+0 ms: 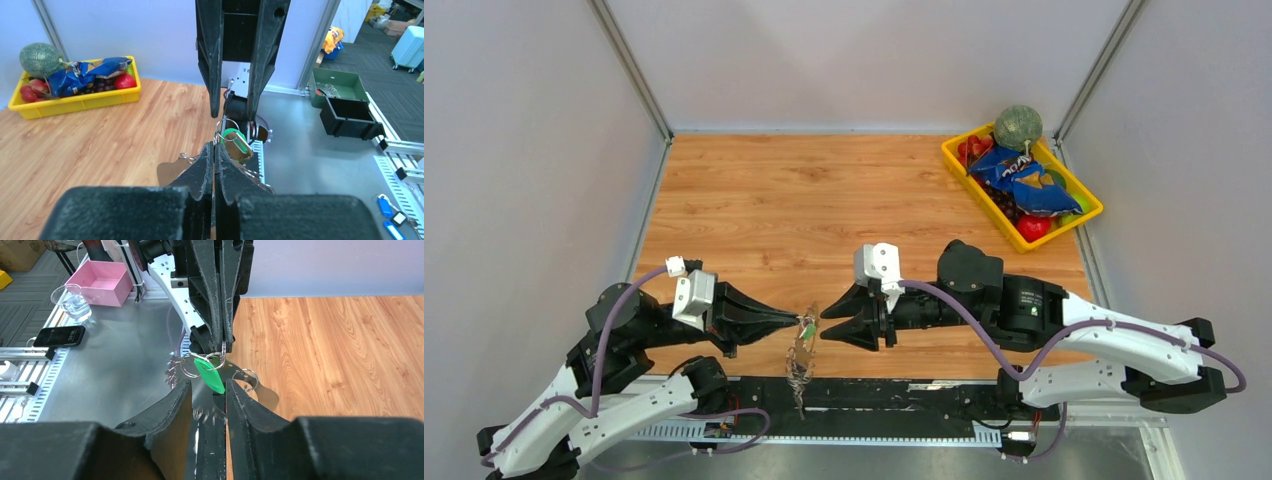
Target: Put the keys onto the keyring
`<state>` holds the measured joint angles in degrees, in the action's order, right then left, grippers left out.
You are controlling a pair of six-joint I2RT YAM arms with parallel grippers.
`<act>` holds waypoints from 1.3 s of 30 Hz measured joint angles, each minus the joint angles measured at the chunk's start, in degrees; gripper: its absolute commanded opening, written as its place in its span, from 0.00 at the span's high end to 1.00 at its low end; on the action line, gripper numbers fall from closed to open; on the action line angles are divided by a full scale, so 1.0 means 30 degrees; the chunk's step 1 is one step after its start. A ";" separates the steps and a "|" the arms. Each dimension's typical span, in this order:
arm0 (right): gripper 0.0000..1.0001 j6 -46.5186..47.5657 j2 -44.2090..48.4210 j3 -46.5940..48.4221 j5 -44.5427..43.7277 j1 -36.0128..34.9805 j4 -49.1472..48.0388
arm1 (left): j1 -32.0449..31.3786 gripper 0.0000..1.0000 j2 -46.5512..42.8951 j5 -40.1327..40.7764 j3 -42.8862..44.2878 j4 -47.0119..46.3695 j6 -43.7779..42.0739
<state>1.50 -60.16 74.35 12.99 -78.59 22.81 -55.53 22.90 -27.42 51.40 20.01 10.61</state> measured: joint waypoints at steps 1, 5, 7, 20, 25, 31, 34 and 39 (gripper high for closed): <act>0.67 -0.0058 -0.0109 0.0000 -0.0007 -0.0022 -0.0051 | 0.0000 1.00 0.0000 -0.0044 0.0000 -0.0087 0.0044; 0.70 -0.0525 -0.0452 0.0029 0.0007 -0.0109 -0.0423 | 0.0000 1.00 0.0000 -0.0051 -0.0007 -0.0211 0.0189; 0.73 -0.0809 -0.0568 0.0058 0.0007 -0.0168 -0.0597 | 0.0000 1.00 0.0000 -0.0044 -0.0015 -0.0211 0.0204; 0.79 -0.2273 -0.1260 0.0852 -0.0685 -0.0306 -0.1377 | 0.0000 1.00 -0.0270 0.0058 -0.0109 -0.0204 0.0182; 0.82 -0.2514 -0.1472 0.0867 -0.1217 -0.0357 -0.1413 | 0.0000 1.00 -0.0517 0.0255 -0.0146 -0.0175 0.0175; 0.85 -0.2630 -0.1807 0.1086 -0.1887 -0.0619 -0.1362 | 0.0007 1.00 -0.0809 0.0510 -0.0146 -0.0168 0.0138; 0.90 -0.2630 -0.1982 0.1239 -0.2390 -0.0794 -0.1217 | 0.0007 1.00 -0.0831 0.0612 -0.0146 -0.0168 0.0138; 1.00 -0.2616 -0.2076 0.1282 -0.3446 -0.1093 -0.0918 | 0.0007 1.00 -0.0831 0.0685 -0.0146 -0.0168 0.0138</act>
<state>-6.35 -66.39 78.19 2.66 -81.87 20.05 -55.51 20.40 -25.36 50.96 19.51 11.03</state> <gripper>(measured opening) 0.067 0.008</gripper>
